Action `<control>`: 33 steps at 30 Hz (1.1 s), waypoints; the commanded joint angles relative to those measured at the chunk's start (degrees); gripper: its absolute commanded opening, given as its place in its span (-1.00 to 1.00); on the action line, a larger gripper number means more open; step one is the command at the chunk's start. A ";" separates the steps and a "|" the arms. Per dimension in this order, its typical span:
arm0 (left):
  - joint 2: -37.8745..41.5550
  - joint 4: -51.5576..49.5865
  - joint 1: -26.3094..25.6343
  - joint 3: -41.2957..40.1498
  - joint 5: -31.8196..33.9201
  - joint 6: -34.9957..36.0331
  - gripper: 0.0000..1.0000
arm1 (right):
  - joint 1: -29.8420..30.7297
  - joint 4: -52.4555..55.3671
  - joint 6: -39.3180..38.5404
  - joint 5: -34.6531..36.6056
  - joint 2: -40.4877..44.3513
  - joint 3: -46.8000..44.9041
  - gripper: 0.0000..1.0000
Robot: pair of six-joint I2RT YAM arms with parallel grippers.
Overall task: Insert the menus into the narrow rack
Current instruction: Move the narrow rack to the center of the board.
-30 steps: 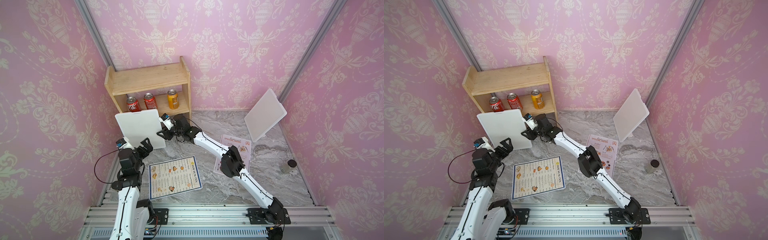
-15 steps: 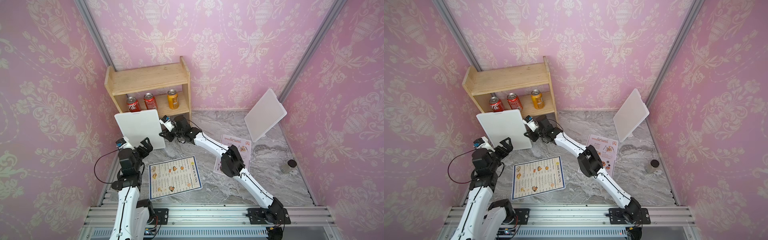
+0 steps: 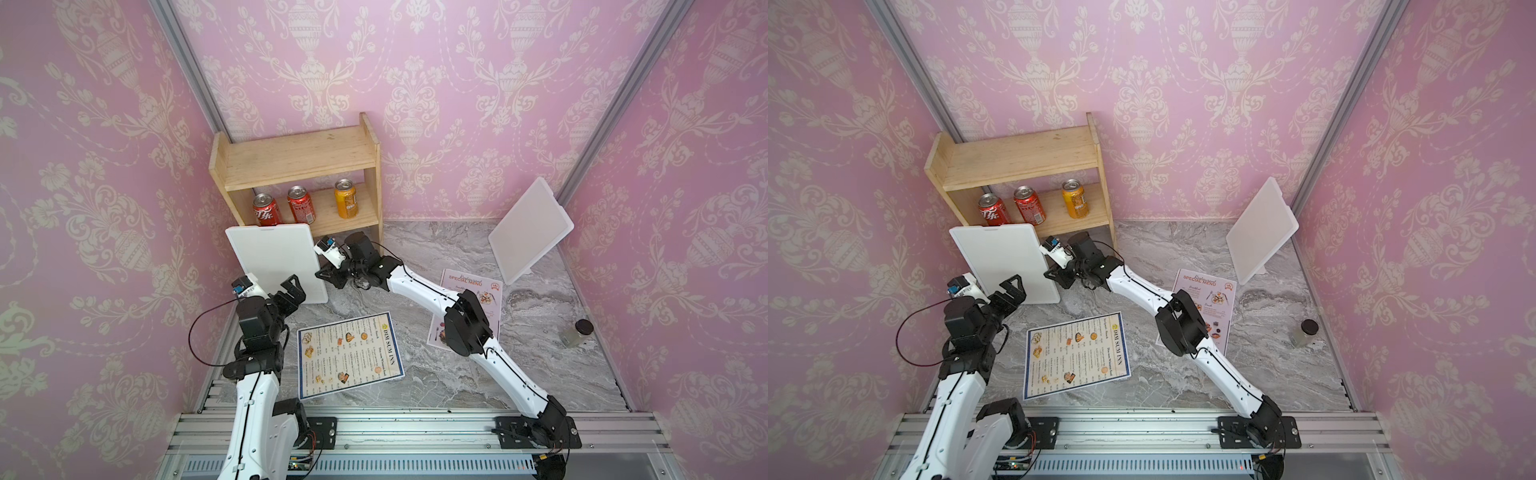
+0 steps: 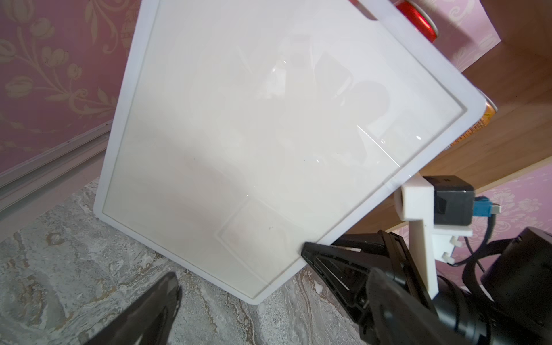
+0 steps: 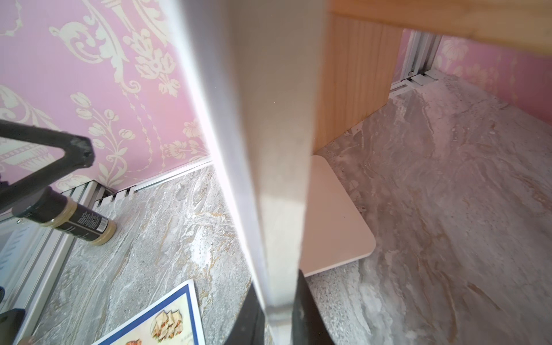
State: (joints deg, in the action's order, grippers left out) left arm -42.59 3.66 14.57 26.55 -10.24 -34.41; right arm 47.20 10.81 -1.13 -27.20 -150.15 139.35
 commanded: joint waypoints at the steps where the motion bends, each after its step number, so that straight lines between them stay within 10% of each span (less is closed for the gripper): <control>1: 0.18 0.83 0.64 0.22 -1.36 -0.54 0.99 | -0.72 3.92 -1.31 3.09 5.63 -6.32 -1.00; 19: 0.60 2.86 0.64 -0.17 -3.34 -2.16 0.99 | -9.00 -6.05 -3.96 11.07 37.37 -57.19 -1.00; 33: -3.60 8.63 0.46 0.40 -7.49 -4.61 0.99 | -12.42 -5.05 -2.56 18.34 49.47 -77.20 -1.00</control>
State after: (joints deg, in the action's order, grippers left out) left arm -45.67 10.07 14.57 26.52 -15.18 -37.21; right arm 35.88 -6.61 -2.55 -17.02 -98.91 65.36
